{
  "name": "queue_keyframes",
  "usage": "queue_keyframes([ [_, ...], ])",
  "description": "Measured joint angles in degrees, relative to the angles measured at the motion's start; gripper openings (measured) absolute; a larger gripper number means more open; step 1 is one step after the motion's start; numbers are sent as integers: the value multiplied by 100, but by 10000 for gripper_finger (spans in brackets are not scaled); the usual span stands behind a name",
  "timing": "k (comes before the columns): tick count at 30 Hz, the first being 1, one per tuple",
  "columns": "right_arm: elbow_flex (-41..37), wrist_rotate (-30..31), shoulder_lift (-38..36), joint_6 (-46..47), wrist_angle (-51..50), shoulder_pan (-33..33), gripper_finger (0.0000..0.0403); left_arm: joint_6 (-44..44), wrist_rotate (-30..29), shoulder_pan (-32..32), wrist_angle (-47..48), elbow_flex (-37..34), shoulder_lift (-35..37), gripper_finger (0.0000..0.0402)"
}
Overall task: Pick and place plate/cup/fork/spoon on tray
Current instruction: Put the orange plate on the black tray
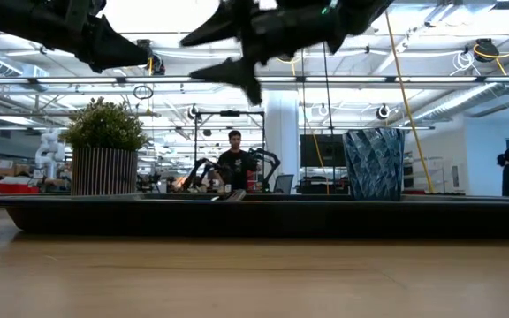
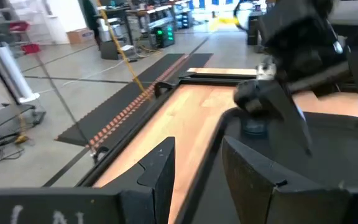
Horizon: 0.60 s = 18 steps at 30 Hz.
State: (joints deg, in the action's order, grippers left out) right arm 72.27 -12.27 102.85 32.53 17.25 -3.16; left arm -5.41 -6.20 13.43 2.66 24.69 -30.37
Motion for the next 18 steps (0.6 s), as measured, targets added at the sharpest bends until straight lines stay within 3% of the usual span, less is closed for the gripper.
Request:
queue_keyframes([
  [4,0,281,-661,-724,-1078,11,210,0,561,-5,72,0,0,136],
  [9,0,1739,-1311,-1636,-2497,188,202,82,918,-25,238,0,-76,136],
  [12,-52,2258,-1512,-1839,-2507,284,201,158,929,-148,182,0,-176,136],
  [14,-183,2121,-1539,-1757,-2266,321,201,173,931,-260,144,1,-233,136],
  [18,-486,1028,-1370,-1026,-2222,338,201,151,933,-459,465,133,-278,136],
])
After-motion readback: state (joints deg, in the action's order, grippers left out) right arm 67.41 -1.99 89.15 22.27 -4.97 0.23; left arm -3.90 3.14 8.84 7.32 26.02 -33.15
